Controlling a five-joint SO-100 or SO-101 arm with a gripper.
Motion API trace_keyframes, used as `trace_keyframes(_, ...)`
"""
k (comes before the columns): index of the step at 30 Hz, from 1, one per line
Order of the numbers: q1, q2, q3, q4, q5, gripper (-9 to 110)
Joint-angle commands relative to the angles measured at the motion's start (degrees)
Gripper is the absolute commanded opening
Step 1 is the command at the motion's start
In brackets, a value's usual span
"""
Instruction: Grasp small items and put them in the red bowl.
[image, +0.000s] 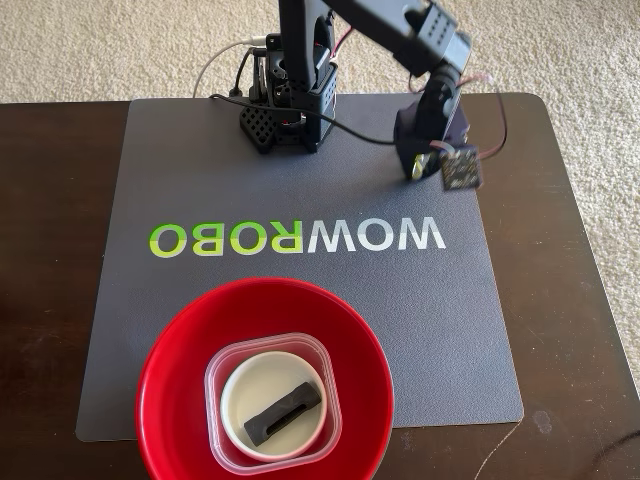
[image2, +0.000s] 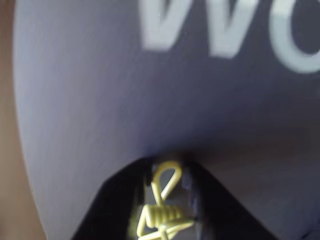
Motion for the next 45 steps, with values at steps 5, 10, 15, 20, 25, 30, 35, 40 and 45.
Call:
trace_keyframes(5,25.05,2.55,-7.12,0.53,6.15,0)
trace_keyframes(10,33.75,7.56,-16.26,0.53,3.52,0)
trace_keyframes(15,35.51,8.88,-30.32,4.75,-3.78,0)
trace_keyframes(20,40.96,14.85,-34.80,5.36,-8.79,0)
trace_keyframes(25,56.51,7.65,-41.75,2.81,-11.25,0)
trace_keyframes(30,66.09,-6.94,-51.68,-0.26,-11.16,0)
trace_keyframes(35,66.97,-16.00,-55.46,-0.09,-9.23,18)
trace_keyframes(40,67.59,-16.87,-54.93,0.35,-10.63,24)
trace_keyframes(45,67.50,-10.99,-54.14,4.22,-16.26,27)
